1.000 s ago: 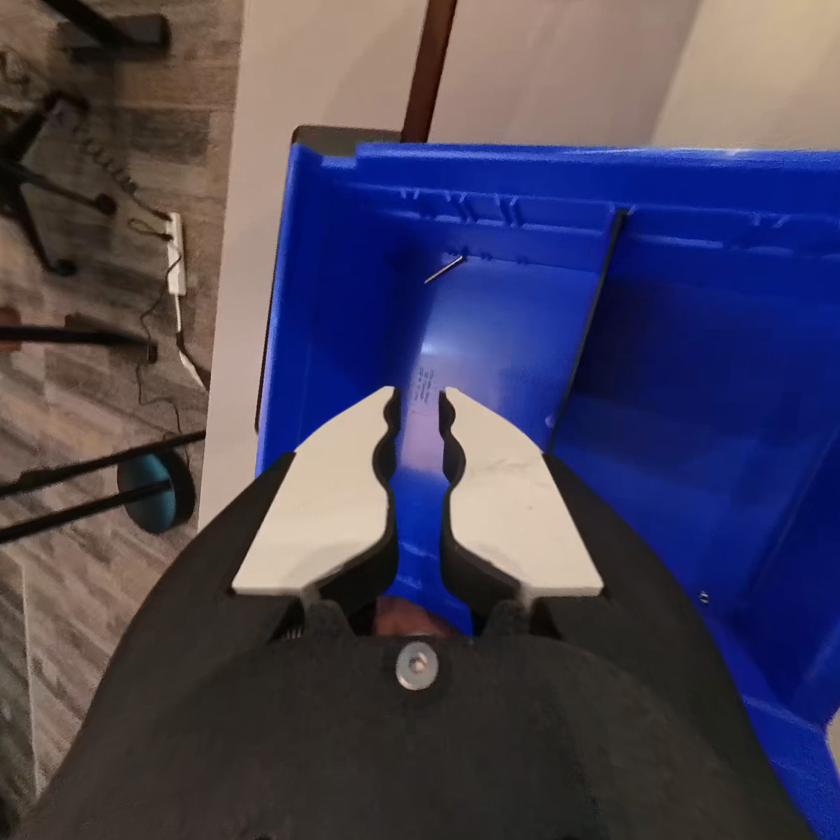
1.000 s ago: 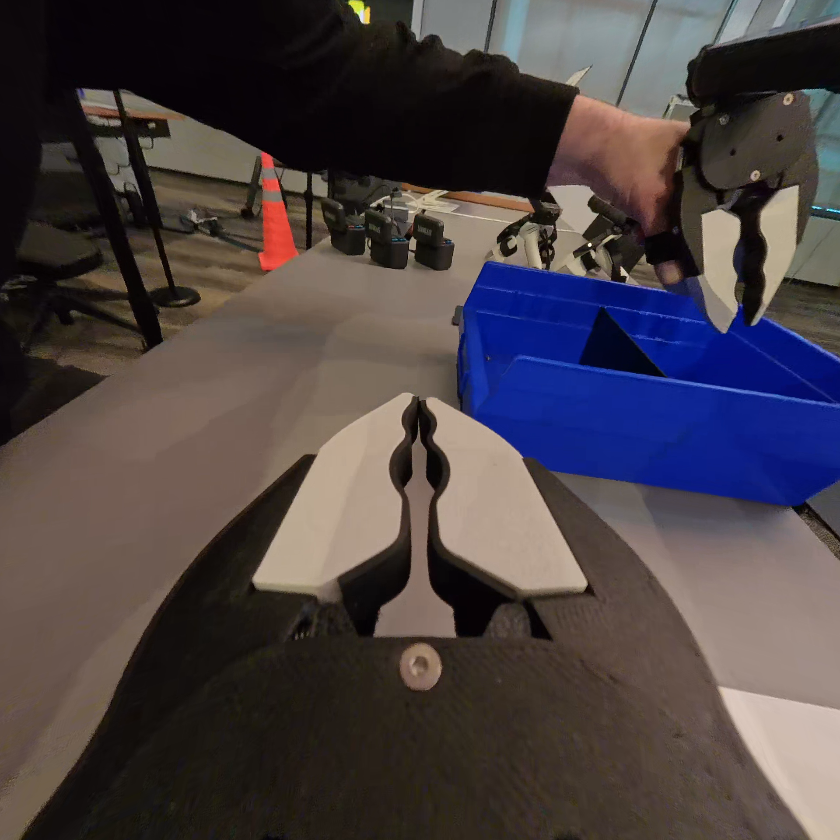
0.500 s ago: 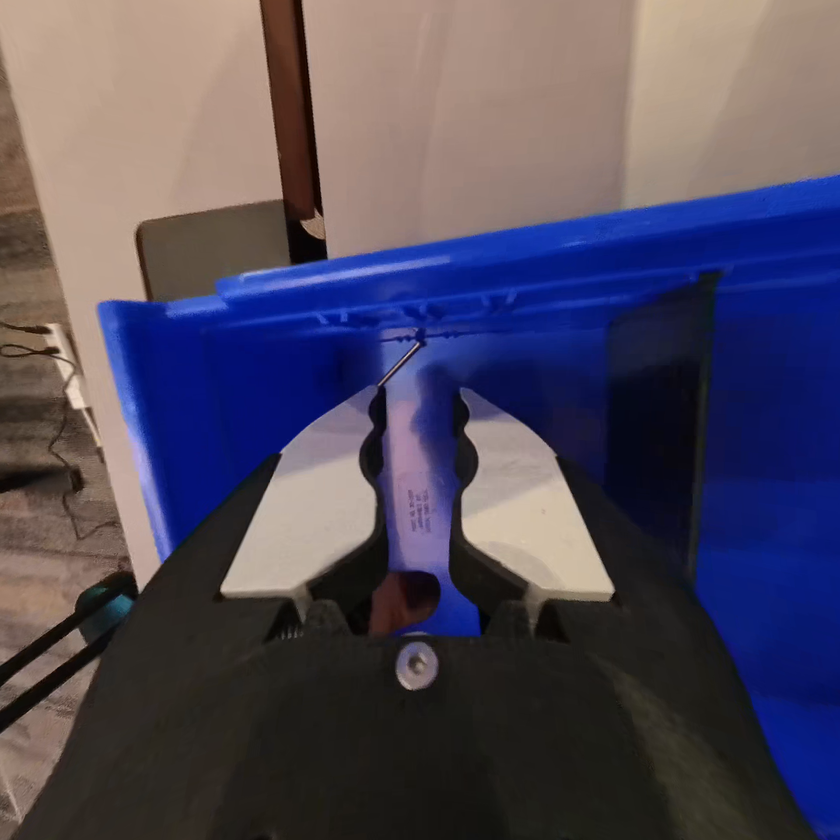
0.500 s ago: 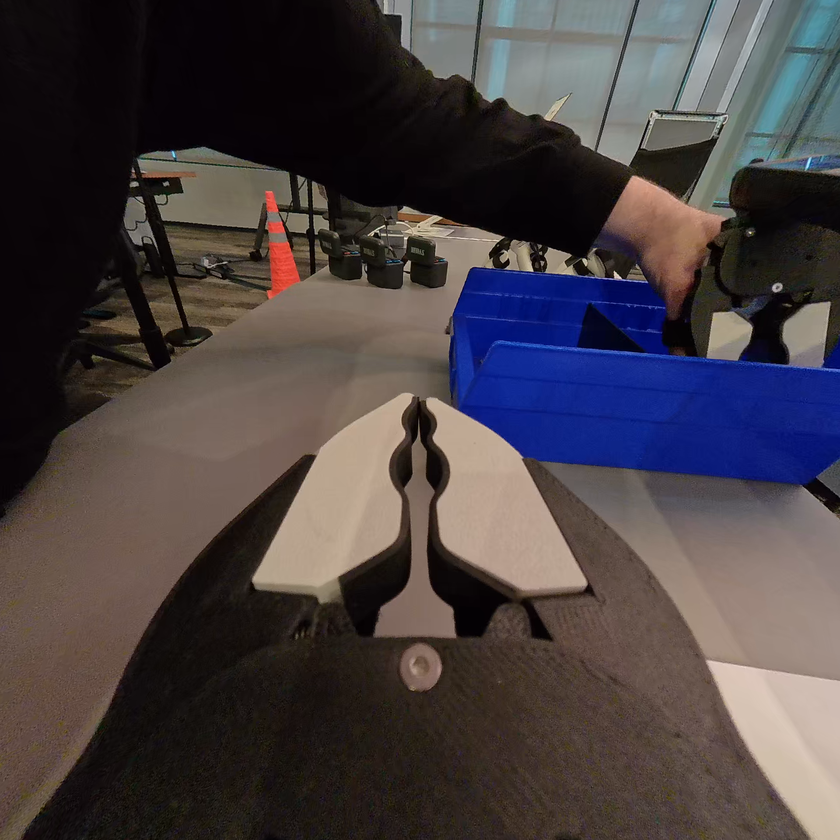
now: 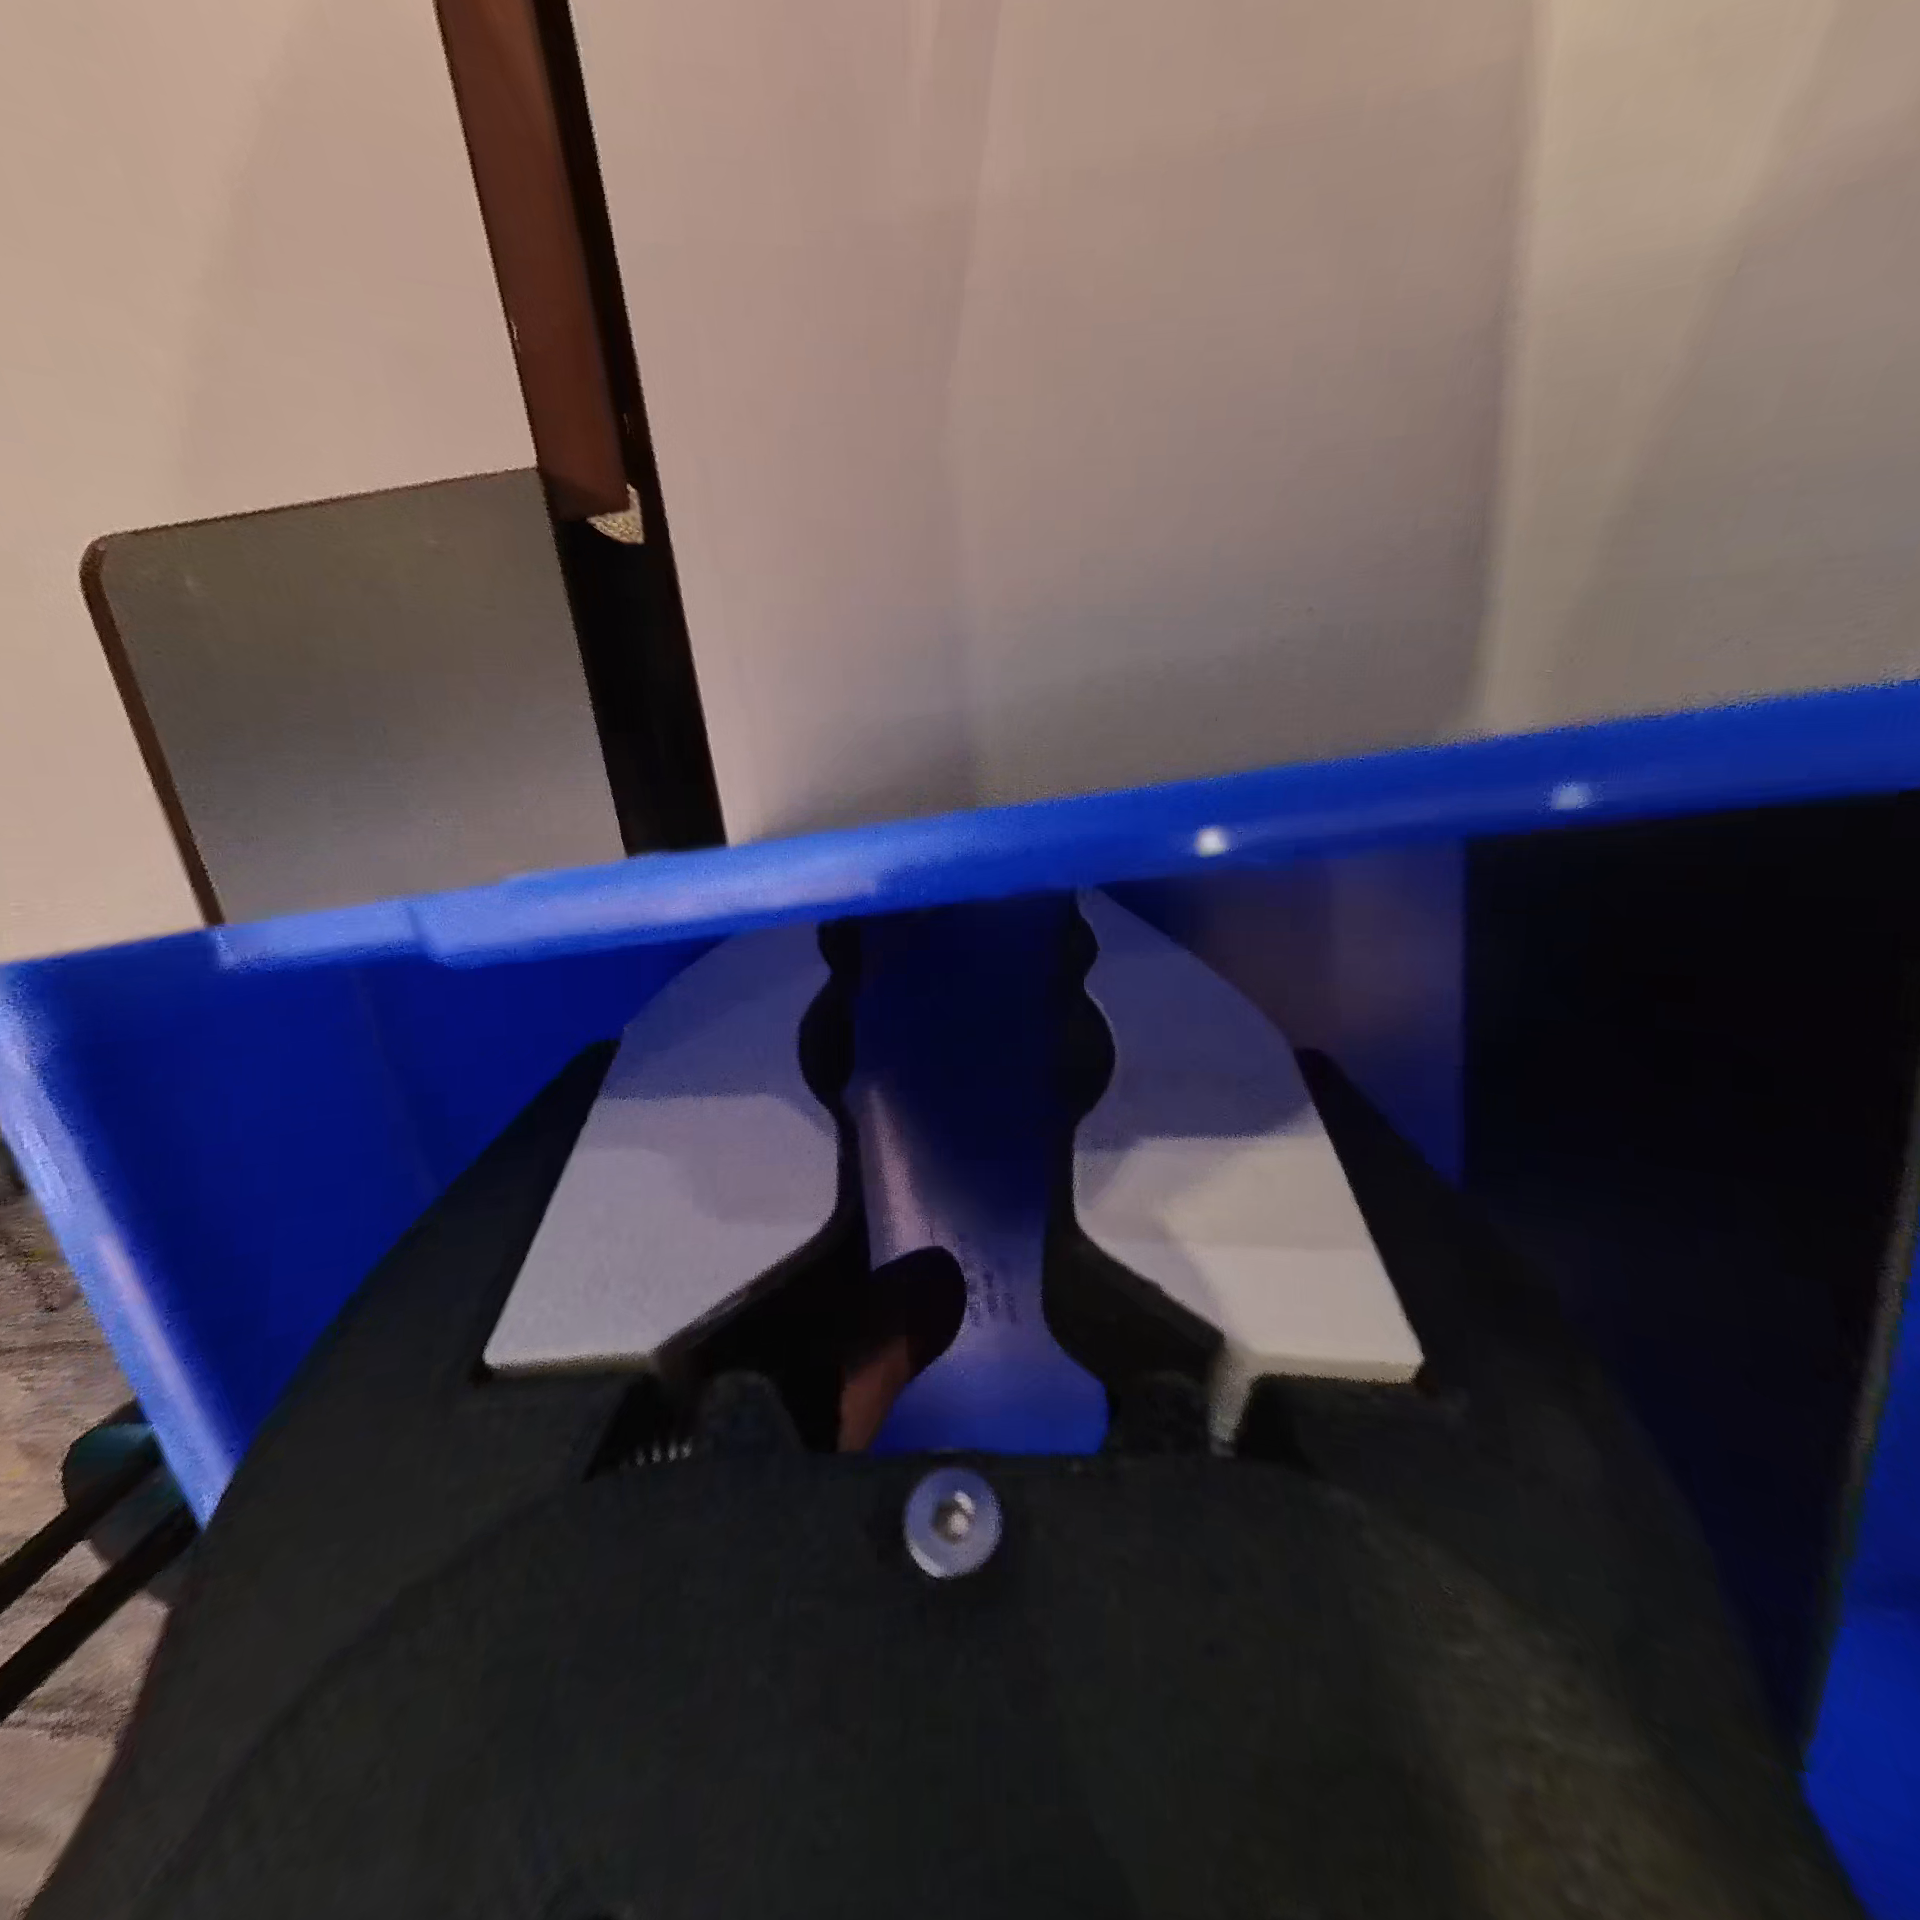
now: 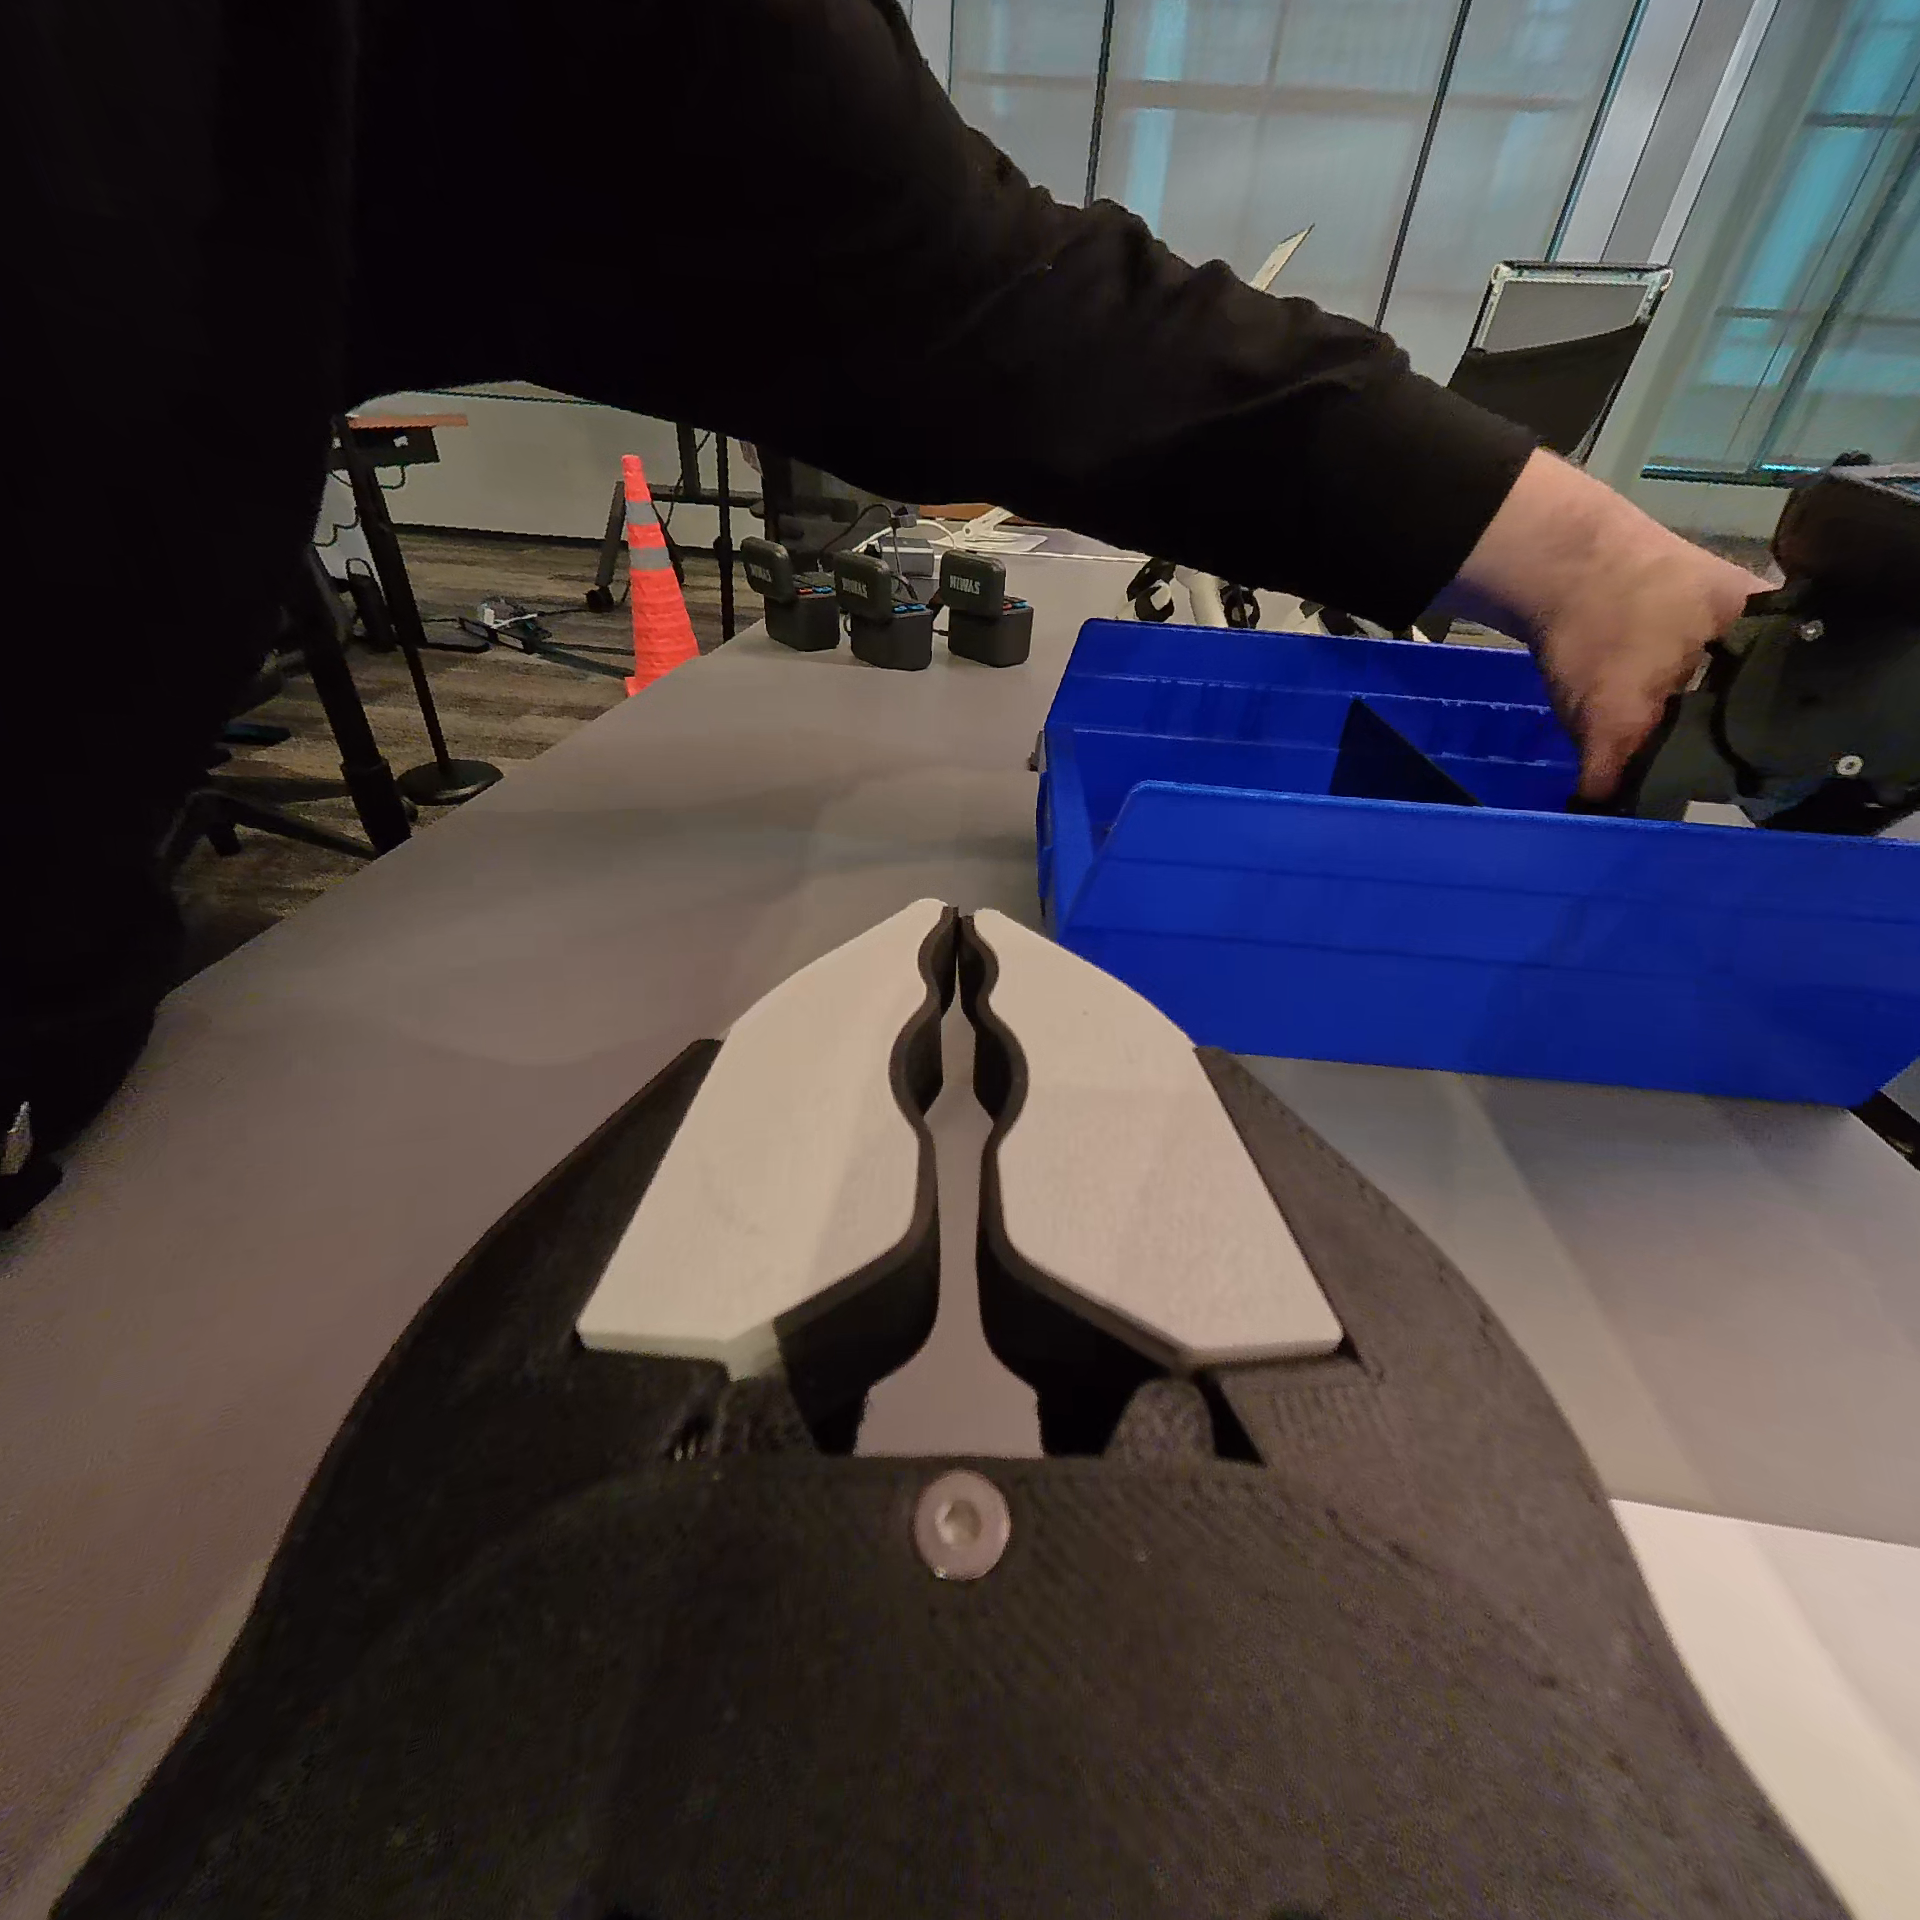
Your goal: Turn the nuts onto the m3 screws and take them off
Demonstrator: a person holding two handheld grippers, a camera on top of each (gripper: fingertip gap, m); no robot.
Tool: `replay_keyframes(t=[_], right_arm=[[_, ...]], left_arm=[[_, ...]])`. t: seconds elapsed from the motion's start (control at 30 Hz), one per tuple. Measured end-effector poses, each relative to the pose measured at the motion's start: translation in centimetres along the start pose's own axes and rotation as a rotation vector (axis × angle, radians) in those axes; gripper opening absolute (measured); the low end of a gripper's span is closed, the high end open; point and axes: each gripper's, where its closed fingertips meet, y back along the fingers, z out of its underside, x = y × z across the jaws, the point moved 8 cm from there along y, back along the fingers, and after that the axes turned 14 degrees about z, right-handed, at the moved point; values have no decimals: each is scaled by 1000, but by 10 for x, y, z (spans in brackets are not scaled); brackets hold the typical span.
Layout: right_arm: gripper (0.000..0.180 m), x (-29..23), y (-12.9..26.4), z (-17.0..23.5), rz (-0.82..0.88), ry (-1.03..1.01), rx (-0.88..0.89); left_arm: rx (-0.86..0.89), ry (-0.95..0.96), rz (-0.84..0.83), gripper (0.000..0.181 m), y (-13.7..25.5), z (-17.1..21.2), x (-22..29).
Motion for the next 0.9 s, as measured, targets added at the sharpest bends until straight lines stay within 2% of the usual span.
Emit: replay_keyframes(t=[0.17, 0.33, 0.63, 0.8, 0.9], right_arm=[[0, 0, 0, 0, -4, -1, 1], [0, -1, 1, 0, -7, -1, 0], [0, -1, 1, 0, -11, -4, 3], [0, -1, 2, 0, -14, -5, 4], [0, -1, 2, 0, -13, -8, 7]], left_arm=[[23, 36, 118, 22, -2, 2, -1], [57, 93, 145, 3, -1, 7, -2], [-24, 91, 139, 3, 3, 22, 14], [-32, 101, 171, 14, 3, 21, 16], [-30, 107, 154, 5, 3, 22, 13]])
